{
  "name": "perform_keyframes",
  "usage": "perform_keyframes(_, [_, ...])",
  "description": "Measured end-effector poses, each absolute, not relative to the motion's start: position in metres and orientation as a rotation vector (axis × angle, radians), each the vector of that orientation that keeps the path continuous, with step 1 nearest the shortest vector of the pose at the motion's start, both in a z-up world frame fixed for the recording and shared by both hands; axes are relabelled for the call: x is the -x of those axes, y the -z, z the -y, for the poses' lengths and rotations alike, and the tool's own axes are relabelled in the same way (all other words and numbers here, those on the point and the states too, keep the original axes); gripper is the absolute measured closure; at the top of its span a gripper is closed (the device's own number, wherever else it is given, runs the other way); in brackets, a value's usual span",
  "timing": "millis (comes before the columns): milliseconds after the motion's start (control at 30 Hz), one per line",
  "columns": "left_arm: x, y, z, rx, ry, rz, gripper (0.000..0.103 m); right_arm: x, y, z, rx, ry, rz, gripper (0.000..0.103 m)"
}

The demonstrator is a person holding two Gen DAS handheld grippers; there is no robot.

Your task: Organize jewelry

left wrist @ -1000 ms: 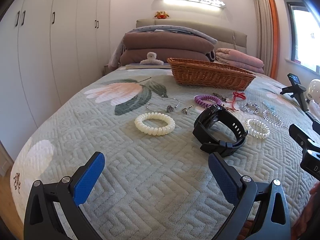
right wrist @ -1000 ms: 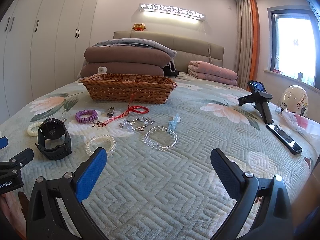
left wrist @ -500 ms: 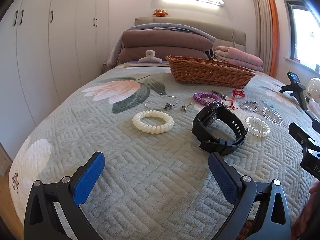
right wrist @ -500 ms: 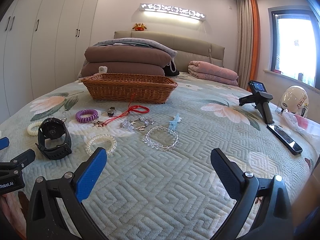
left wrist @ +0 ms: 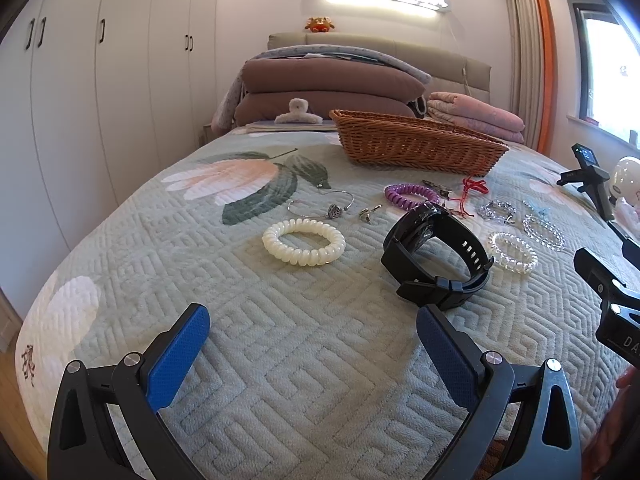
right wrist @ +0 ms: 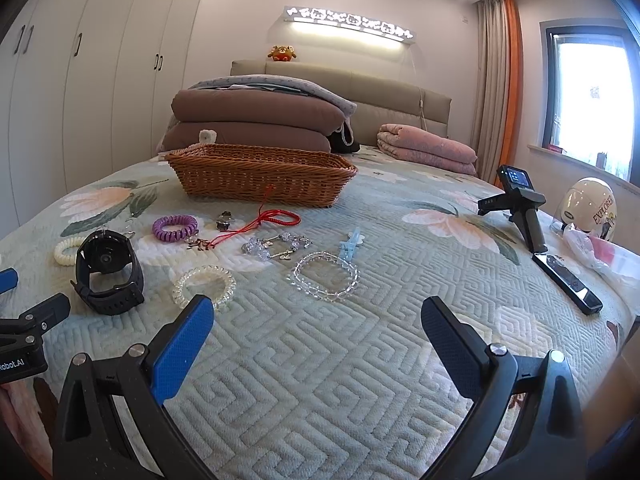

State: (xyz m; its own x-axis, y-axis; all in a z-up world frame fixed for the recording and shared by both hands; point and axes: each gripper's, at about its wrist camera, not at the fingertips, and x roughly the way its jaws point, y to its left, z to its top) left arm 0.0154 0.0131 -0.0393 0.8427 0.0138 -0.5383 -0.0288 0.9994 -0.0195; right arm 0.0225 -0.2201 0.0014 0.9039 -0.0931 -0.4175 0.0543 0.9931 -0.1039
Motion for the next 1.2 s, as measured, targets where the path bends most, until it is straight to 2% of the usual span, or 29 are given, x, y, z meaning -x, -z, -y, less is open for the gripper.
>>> perform_keyframes(300, [-0.018, 0.028, -0.026, 0.12, 0.11, -0.613, 0.0, -0.028, -0.006, 0.239, -0.016, 0.035, -0.459, 0.0])
perform_keyframes(467, [-0.017, 0.001, -0.019, 0.104, 0.163, -0.58, 0.005, -0.039, -0.013, 0.26, -0.091, 0.025, -0.502, 0.001])
perform_keyframes(500, [-0.018, -0.003, -0.017, 0.099, 0.172, -0.583, 0.008, -0.043, -0.017, 0.265, -0.089, 0.025, -0.514, 0.008])
perform_keyframes(567, [-0.026, -0.007, -0.011, 0.105, 0.197, -0.61, 0.022, -0.055, -0.025, 0.273, -0.087, 0.024, -0.539, 0.019])
perform_keyframes(600, [-0.03, -0.006, -0.011, 0.121, 0.213, -0.634, 0.033, -0.061, -0.028, 0.276, -0.083, 0.027, -0.554, 0.028])
perform_keyframes(633, [-0.035, -0.005, -0.012, 0.145, 0.226, -0.662, 0.038, -0.07, -0.031, 0.281, -0.08, 0.021, -0.577, 0.034])
perform_keyframes(767, [-0.049, 0.006, -0.018, 0.251, 0.246, -0.746, 0.041, -0.098, -0.035, 0.288, -0.077, -0.035, -0.649, 0.039])
perform_keyframes(1000, [-0.07, 0.021, -0.01, 0.335, 0.211, -0.849, 0.056, -0.135, -0.017, 0.274, 0.021, -0.059, -0.747, 0.045])
perform_keyframes(1100, [-0.072, 0.024, 0.0, 0.315, 0.19, -0.85, 0.059, -0.147, -0.006, 0.276, 0.01, -0.06, -0.79, 0.057])
perform_keyframes(1200, [-0.078, 0.022, 0.005, 0.29, 0.169, -0.865, 0.059, -0.156, 0.004, 0.278, 0.003, -0.072, -0.835, 0.062])
